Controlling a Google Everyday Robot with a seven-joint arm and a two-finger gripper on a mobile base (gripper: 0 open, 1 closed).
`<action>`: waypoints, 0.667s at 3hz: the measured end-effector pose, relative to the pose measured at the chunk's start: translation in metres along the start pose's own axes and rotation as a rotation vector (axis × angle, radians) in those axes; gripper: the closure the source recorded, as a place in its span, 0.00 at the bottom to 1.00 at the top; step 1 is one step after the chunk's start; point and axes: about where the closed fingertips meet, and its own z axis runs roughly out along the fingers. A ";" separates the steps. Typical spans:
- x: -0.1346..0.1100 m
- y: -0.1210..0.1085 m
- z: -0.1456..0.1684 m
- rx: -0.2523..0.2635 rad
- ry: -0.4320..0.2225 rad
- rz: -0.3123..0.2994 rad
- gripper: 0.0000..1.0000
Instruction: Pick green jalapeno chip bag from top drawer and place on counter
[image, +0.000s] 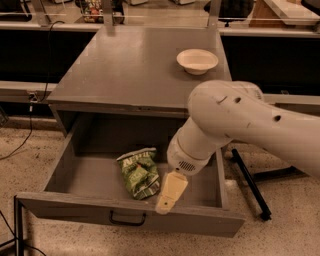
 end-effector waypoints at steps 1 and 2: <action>-0.021 -0.011 0.029 0.014 -0.034 -0.002 0.25; -0.026 -0.039 0.042 0.027 -0.035 -0.013 0.26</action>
Offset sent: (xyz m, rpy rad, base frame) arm 0.0835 0.0345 -0.0406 0.0295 -0.0545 0.0050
